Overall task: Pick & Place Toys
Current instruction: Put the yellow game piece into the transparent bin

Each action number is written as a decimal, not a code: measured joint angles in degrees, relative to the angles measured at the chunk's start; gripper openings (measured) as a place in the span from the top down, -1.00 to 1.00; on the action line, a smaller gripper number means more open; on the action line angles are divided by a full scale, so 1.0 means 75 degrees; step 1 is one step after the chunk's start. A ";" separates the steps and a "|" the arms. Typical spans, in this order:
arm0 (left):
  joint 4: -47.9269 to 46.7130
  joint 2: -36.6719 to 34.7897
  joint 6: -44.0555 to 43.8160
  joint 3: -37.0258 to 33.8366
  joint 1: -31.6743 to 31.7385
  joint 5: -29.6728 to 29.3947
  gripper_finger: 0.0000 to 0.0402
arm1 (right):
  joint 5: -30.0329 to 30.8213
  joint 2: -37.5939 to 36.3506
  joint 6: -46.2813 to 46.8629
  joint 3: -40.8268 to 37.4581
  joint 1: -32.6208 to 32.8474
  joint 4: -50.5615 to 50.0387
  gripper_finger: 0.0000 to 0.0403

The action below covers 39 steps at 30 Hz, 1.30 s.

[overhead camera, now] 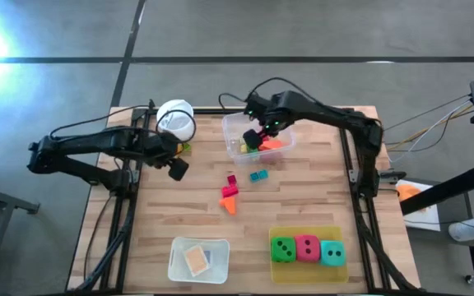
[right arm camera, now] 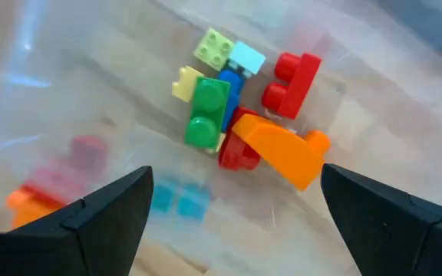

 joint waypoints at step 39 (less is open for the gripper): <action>0.2433 0.1098 -0.0465 -0.3179 0.2306 -0.1626 -0.45 | 0.1845 -0.4492 0.0506 -0.1915 0.1951 -0.0245 -0.83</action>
